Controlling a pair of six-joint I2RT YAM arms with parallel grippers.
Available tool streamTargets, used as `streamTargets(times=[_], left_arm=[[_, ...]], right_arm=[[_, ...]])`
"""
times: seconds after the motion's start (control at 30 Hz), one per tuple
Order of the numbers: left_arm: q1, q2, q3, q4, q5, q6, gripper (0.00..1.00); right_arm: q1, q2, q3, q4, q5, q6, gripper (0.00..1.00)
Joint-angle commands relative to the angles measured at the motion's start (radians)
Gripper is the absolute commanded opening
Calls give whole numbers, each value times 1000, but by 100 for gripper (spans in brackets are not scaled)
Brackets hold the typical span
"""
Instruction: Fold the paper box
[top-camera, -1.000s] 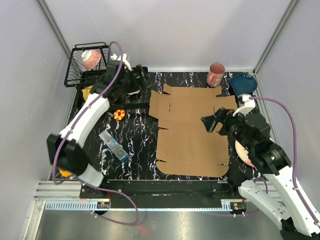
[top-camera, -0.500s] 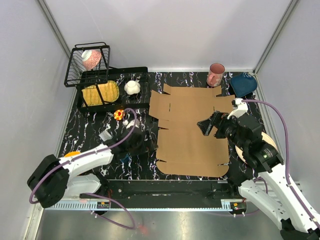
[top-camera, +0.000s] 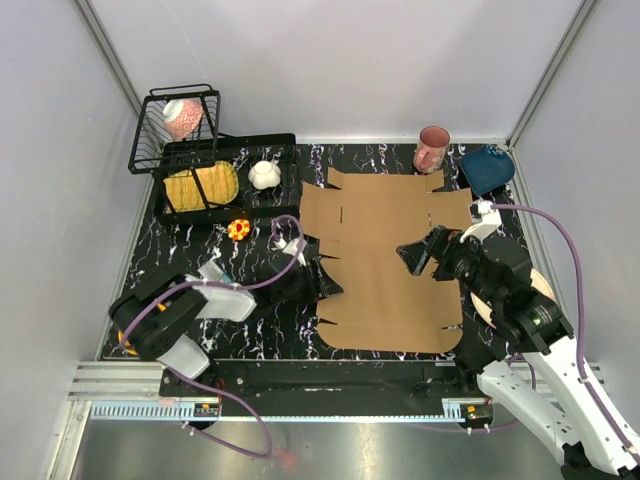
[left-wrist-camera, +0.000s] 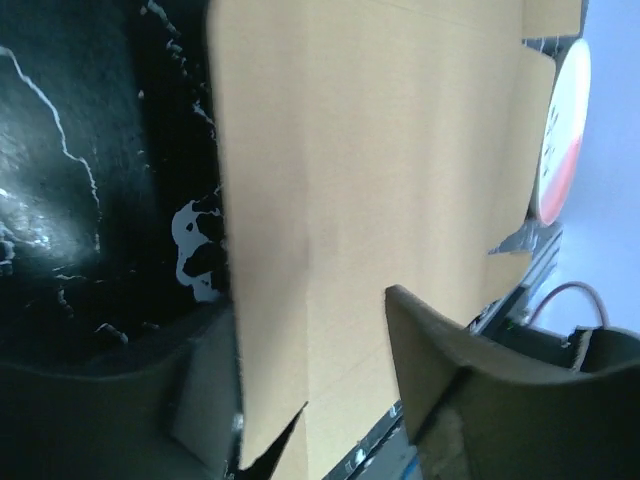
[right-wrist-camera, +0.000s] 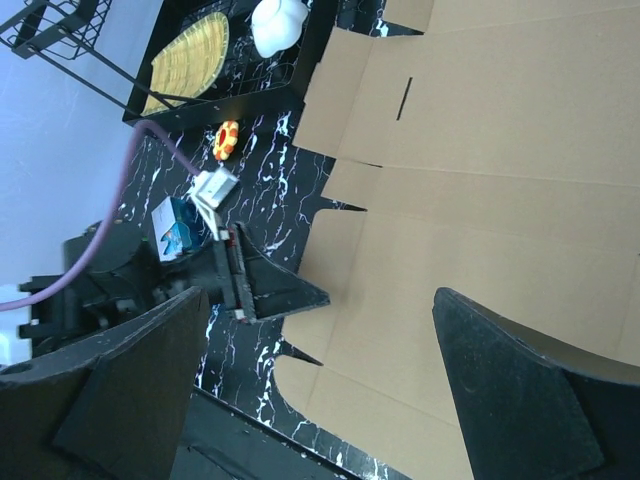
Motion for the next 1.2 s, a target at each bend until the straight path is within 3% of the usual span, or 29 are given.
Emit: streamTargets(times=[0.0,0.13,0.2,0.27,0.43,0.63,0.77,0.9,1.03,1.07,1.1,1.13,1.17], left_arm=[[-9,129,-42,176,120,-28,48],[-9,40,-75,174,120,-30,17],[-7,-86,-44,-17,102,47,5],[-6,-214,40,-259,80,149,0],[54,-379,308,-768,145,338,0],[124,-411,432,-1108,206,446,0],[129,-406,375,-1190,152,443,0],[124,-442,257,-1175,186,403,0],[72,-474,246,-1190,179,368,0],[68,-477,248,-1204,154,365,4],[69,-504,255,-1239,113,350,37],[68,-536,269,-1256,91,319,60],[68,-537,269,-1256,73,319,61]], right_arm=[[4,-30,7,-11,-11,8,99],[5,-51,14,-41,1,3,100],[5,-61,16,-48,6,3,100],[5,-62,17,-50,4,0,100],[5,-61,14,-42,-13,9,100],[5,-79,4,-42,-22,19,100],[5,-88,-15,-47,-22,20,100],[5,-87,-19,-51,-22,16,100],[5,-73,-24,-50,-25,14,100],[4,-67,-24,-48,-26,14,100],[5,-62,-36,-36,-29,16,100],[5,-59,-45,-22,-31,20,100],[5,-56,-46,-22,-31,20,100]])
